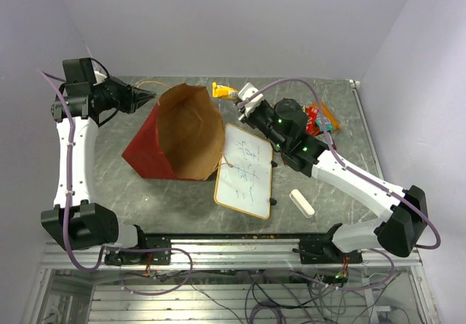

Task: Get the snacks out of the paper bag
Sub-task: Adjust the paper bag at the center of the board.

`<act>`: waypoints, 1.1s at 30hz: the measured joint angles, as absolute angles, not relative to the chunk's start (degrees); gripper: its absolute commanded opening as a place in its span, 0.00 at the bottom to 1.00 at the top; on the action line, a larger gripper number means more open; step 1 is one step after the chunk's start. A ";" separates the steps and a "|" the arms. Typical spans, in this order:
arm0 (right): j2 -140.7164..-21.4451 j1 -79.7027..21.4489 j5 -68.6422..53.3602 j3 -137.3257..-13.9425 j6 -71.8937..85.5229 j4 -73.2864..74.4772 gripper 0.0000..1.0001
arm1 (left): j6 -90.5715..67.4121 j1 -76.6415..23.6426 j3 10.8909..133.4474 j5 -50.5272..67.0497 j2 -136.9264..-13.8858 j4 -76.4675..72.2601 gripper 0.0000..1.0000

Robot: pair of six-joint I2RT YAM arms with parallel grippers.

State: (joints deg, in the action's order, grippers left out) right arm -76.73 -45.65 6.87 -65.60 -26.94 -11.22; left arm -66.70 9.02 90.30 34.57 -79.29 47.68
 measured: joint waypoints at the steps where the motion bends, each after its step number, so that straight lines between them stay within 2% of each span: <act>1: -76.71 -45.60 6.85 -65.30 -26.85 -11.25 0.00 | -68.05 9.39 89.19 34.92 -79.09 47.16 0.07; 7: -76.58 -45.17 6.76 -64.10 -26.37 -11.27 0.00 | -76.34 9.56 88.36 38.98 -77.52 44.86 0.07; 14: -76.53 -44.18 5.87 -63.61 -25.71 -12.58 0.00 | -89.73 9.56 84.60 41.69 -69.38 36.45 0.07; 18: -76.53 -44.05 5.34 -63.59 -25.21 -12.56 0.00 | -91.98 9.56 82.96 42.39 -68.25 35.09 0.07; 22: -76.55 -44.03 4.58 -63.59 -24.67 -12.53 0.00 | -91.68 9.93 75.61 42.92 -67.40 34.35 0.07; 25: -76.55 -44.03 4.23 -63.59 -24.27 -12.56 0.00 | -87.11 11.53 69.45 43.33 -67.44 35.75 0.07; 27: -76.53 -44.03 4.03 -63.59 -24.03 -12.53 0.00 | -81.41 13.39 69.71 43.11 -68.27 39.51 0.07; 33: -76.47 -44.01 4.25 -63.09 -23.73 -12.47 0.00 | -57.71 19.42 81.38 37.98 -72.58 58.30 0.07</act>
